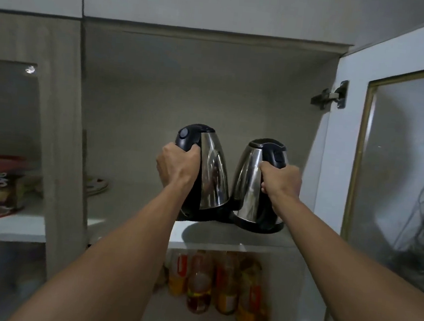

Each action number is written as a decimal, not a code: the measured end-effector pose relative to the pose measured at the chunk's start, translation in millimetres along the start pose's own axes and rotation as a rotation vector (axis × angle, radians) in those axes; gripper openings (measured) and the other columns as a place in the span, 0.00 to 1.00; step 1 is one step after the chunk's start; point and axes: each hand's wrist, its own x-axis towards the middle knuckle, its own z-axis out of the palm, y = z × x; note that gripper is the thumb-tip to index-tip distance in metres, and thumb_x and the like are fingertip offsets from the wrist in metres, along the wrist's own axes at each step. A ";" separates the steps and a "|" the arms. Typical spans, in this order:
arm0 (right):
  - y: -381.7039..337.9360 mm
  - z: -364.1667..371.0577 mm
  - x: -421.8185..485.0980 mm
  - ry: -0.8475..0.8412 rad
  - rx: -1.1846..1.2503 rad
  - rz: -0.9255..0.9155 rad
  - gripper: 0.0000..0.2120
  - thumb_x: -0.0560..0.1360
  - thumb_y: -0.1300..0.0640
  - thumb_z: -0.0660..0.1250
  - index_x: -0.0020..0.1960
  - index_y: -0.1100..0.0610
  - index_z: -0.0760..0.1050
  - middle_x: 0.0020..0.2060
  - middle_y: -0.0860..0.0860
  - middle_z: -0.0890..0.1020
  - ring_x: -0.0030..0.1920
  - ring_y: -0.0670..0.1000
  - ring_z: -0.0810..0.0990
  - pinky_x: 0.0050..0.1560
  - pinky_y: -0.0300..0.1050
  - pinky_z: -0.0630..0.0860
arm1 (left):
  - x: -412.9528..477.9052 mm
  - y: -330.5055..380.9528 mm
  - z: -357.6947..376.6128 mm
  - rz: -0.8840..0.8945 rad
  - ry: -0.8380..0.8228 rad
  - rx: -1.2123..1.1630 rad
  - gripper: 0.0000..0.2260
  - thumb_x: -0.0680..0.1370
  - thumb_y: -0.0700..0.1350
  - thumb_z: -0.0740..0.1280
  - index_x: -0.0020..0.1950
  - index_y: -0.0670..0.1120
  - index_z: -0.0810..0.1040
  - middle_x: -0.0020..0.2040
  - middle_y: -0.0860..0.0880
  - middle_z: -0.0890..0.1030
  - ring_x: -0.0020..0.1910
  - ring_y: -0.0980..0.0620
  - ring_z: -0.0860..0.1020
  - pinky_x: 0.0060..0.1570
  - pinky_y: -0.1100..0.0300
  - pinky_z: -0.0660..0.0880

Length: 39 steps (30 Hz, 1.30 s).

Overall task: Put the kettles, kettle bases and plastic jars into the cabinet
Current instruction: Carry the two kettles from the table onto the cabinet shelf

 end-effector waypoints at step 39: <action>84.7 134.3 111.7 -0.209 -0.114 0.107 0.08 0.69 0.54 0.70 0.34 0.56 0.75 0.30 0.55 0.79 0.27 0.55 0.77 0.26 0.41 0.74 | 103.8 -103.7 83.3 -0.078 0.030 0.322 0.10 0.77 0.41 0.63 0.56 0.38 0.74 0.56 0.36 0.79 0.57 0.35 0.77 0.48 0.52 0.71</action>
